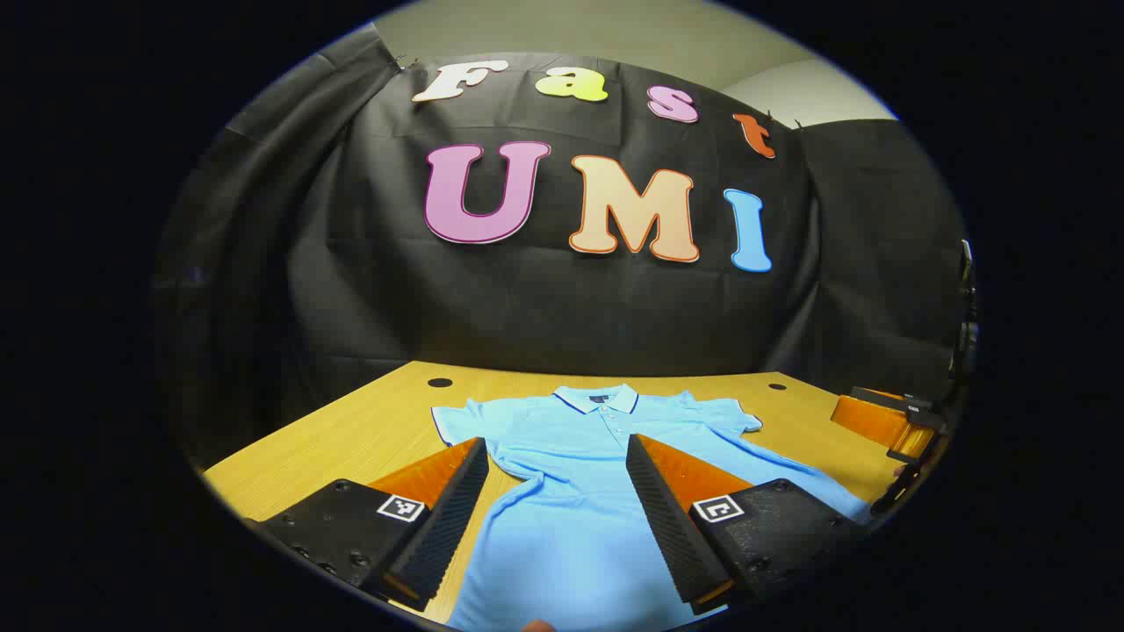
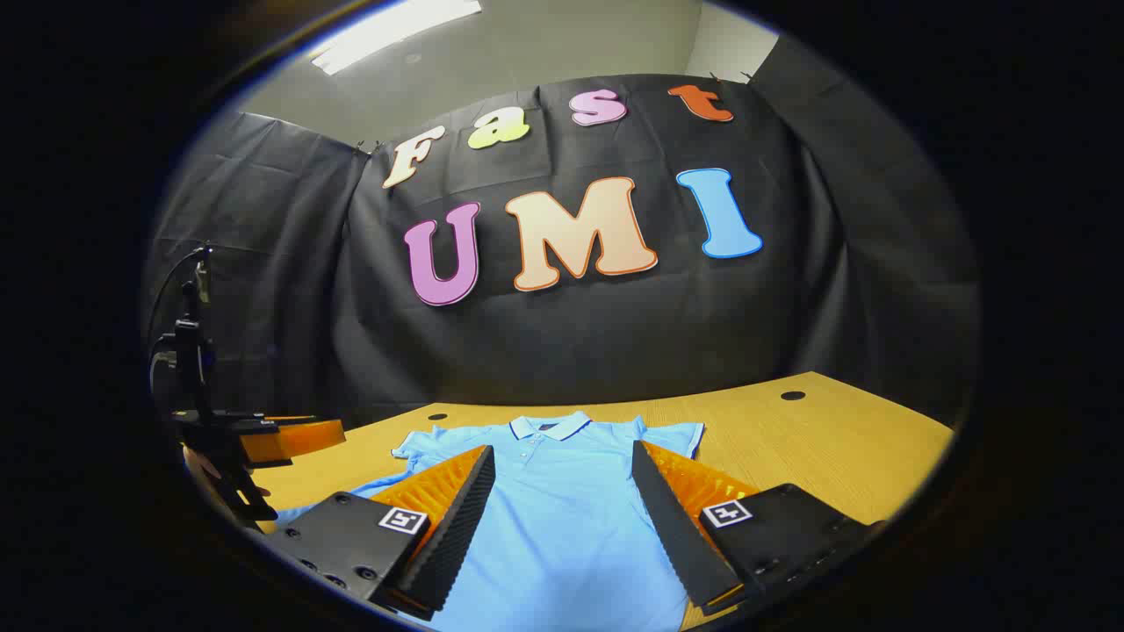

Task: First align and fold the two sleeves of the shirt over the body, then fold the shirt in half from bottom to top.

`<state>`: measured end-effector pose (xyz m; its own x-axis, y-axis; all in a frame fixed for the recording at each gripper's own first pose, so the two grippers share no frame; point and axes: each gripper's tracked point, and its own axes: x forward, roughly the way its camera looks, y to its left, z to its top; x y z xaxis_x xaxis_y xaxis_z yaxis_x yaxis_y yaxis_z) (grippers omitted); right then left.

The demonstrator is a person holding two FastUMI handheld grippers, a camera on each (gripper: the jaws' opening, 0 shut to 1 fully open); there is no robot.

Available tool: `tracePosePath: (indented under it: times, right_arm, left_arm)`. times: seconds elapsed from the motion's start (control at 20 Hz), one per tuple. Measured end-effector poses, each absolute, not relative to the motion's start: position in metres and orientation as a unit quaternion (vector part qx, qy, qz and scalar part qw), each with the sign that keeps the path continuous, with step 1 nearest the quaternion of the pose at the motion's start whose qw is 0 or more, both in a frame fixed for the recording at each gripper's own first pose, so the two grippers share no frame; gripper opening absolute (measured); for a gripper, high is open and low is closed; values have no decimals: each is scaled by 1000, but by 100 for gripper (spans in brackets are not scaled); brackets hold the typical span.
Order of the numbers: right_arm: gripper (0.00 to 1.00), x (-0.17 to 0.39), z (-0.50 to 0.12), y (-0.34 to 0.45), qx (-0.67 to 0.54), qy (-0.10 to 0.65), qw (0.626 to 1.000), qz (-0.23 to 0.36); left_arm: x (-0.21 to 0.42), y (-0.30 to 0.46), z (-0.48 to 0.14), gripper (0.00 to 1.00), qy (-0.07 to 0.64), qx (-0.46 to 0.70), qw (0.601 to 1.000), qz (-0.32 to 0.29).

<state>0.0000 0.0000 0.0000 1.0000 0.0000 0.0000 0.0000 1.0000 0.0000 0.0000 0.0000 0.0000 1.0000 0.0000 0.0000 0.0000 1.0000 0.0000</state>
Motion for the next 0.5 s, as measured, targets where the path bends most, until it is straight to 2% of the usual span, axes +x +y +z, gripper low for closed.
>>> tracePosePath:
  times: [0.05,0.15,0.2,0.5]
  right_arm:
    - [98,0,-1,0,0,2,1000,1]
    - [95,1,-5,0,1,7,1000,1]
    - [98,1,-5,-1,0,8,1000,-1]
    - [98,7,-17,-3,-5,28,1000,-4]
  left_arm:
    - [0,1,0,94,2,-2,1000,1]
    - [1,1,-3,94,6,-4,1000,1]
    - [2,1,-4,94,8,-4,1000,2]
    - [1,0,-6,94,12,0,1000,1]
